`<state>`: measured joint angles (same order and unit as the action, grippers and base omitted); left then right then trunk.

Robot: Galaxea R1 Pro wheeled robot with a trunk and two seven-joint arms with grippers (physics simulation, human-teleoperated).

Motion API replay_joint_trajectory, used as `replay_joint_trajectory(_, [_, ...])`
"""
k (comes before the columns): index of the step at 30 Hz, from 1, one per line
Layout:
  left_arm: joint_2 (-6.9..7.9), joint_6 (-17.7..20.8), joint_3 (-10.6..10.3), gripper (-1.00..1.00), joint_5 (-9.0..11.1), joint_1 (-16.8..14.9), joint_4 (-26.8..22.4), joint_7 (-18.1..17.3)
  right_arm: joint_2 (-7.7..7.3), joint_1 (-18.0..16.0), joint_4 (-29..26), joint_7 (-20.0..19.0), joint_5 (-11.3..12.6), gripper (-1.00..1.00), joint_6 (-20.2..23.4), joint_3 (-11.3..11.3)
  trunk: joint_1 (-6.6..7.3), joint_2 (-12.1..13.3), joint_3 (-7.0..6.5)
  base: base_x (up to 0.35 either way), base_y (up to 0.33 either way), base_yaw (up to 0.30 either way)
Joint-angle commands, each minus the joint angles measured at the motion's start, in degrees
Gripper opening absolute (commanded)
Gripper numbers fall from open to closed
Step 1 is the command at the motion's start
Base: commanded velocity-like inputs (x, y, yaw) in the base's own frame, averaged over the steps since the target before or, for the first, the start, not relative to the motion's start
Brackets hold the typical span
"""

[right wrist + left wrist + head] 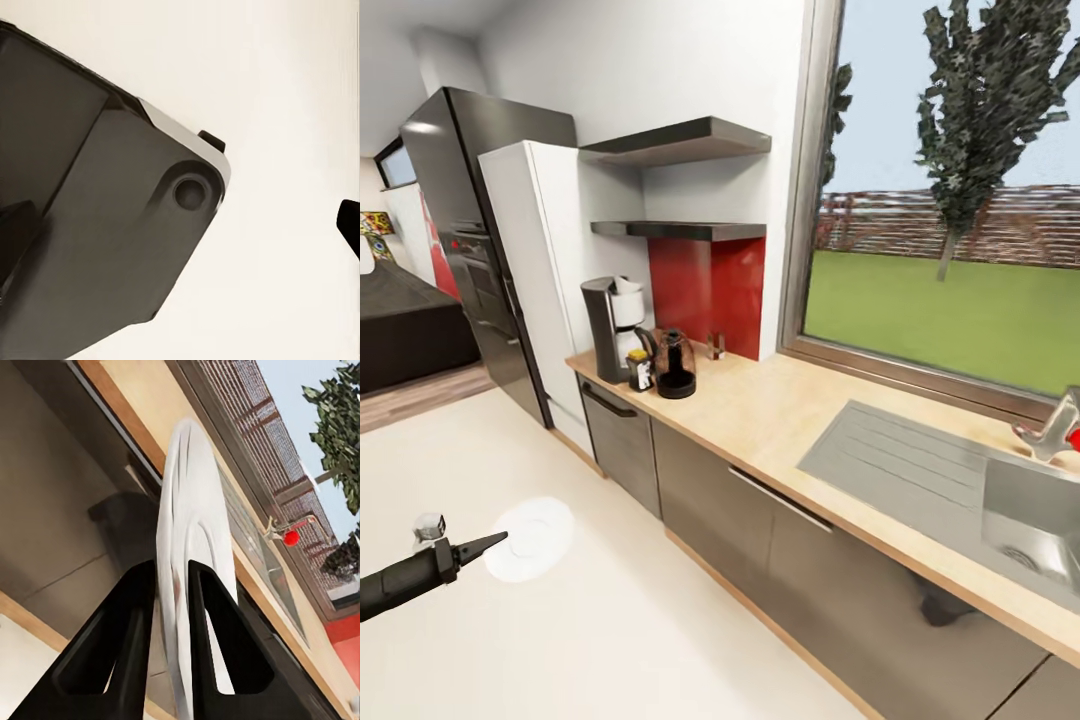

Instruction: Set up a coffee station on the kitchen countertop: keep the coffee maker on the countertop, move the bottle of coffee from the kitchen shelf to the counter next to the coffee maker, place a paper coffee filter on top of the coffee maker, put the saucer next to the coffee maker with the coffee cup on the saucer, and place the electric kettle next to the coffee maker.

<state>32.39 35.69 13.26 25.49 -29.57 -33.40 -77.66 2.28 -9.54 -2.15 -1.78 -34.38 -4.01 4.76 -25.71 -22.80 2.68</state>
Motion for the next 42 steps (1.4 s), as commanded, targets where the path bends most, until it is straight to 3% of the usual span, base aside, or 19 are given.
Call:
replay_joint_trajectory(1, [0.03, 0.43, 0.02, -1.0, 0.09, -0.06, 0.01, -0.04, 0.0, -0.04, 0.04, -0.17, 0.11, 1.0, -0.12, 0.81, -0.07, -0.12, 0.13, 0.339, 0.0, 0.0])
replay_joint_trajectory(2, [0.03, 0.43, 0.02, -1.0, 0.09, -0.06, 0.01, -0.04, 0.0, -0.04, 0.08, -0.16, 0.44, 1.0, -0.12, 1.03, -0.07, -0.12, 0.13, 0.339, 0.0, 0.0])
replay_joint_trajectory(4, [0.04, 0.43, 0.02, -1.0, 0.09, -0.05, 0.05, -0.04, -0.04, -0.04, 0.29, -0.2, 5.68, 1.0, -0.12, 3.92, -0.07, -0.12, 0.13, 0.339, 0.0, 0.0])
replay_joint_trajectory(5, [0.02, 0.43, 0.02, -1.0, 0.09, -0.05, 0.03, -0.04, -0.07, -0.04, 0.4, -0.27, 10.96, 1.0, -0.12, 5.28, -0.07, -0.12, 0.13, 0.339, 0.0, 0.0])
replay_joint_trajectory(7, [0.02, 0.43, 0.02, -1.0, 0.09, -0.05, 0.03, -0.04, -0.08, -0.04, 0.46, -0.31, 16.62, 1.0, -0.12, 5.92, -0.07, -0.12, 0.13, 0.339, 0.0, 0.0])
replay_joint_trajectory(10, [0.03, 0.49, 0.02, -1.0, 0.09, -0.05, 0.04, -0.1, -0.01, -0.04, 0.48, -0.35, 19.48, 1.0, -0.12, 6.17, -0.07, -0.12, 0.13, 0.339, 0.008, 0.0])
replay_joint_trajectory(28, [0.04, 0.52, 0.02, -1.0, 0.09, -0.05, 0.09, -0.04, -0.09, -0.04, 0.49, -0.33, 20.14, 1.0, -0.04, 6.23, -0.07, -0.12, 0.92, 0.337, 0.093, 0.132])
replay_joint_trajectory(42, [-0.01, 0.52, 0.02, -1.0, 0.0, -0.05, 0.0, -0.04, 0.0, -0.04, 0.49, -0.33, 20.14, 1.0, 0.12, 6.23, -0.07, -0.12, 1.78, 0.205, 0.246, 0.191])
